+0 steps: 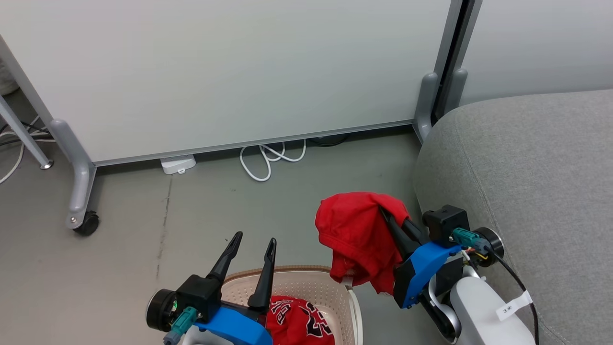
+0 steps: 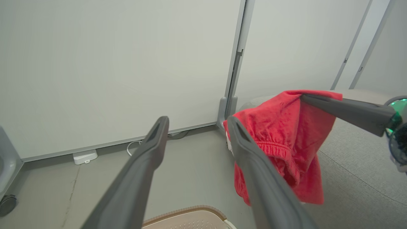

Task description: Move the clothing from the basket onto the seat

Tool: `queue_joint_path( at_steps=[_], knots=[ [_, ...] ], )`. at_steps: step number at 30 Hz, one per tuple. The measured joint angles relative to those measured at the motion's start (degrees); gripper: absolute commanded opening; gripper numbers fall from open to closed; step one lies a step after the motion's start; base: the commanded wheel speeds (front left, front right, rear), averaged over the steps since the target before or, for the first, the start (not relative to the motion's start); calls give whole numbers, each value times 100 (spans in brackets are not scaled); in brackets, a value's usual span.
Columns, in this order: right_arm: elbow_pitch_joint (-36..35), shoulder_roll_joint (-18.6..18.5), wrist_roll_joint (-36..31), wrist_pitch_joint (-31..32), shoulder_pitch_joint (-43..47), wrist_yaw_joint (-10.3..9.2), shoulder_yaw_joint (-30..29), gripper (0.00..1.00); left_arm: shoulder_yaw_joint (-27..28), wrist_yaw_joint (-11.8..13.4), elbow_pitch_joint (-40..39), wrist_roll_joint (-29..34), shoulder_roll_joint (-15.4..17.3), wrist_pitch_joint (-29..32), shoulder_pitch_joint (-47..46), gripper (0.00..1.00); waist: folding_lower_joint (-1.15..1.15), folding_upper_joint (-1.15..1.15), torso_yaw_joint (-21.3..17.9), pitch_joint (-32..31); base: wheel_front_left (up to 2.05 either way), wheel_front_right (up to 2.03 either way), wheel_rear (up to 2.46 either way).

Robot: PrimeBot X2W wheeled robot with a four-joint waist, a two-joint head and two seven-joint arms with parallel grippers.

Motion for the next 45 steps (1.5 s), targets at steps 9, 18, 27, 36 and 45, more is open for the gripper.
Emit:
queue_joint_path(
  at_steps=[9,18,27,36,45],
  knots=[
    [-43,0,8,-4,3,0,-32,0,73,-63,26,109,-52,0,-5,100,0,0,-350,71,0,0,0],
    [-71,-1,38,-53,-26,0,-27,0,64,-104,-32,177,-75,0,-98,100,0,0,-968,195,0,0,0],
    [-77,-1,69,-122,-62,0,-42,0,-3,-113,-7,218,-81,0,-186,100,0,0,-1714,296,0,0,0],
    [-85,-3,102,-181,-59,0,-64,0,-48,-114,0,243,-83,0,-232,100,0,0,-2359,367,0,0,0],
    [-67,-3,126,-193,-59,0,-63,0,-85,-115,7,238,-80,0,-257,100,0,0,-2771,394,0,0,0]
  ],
)
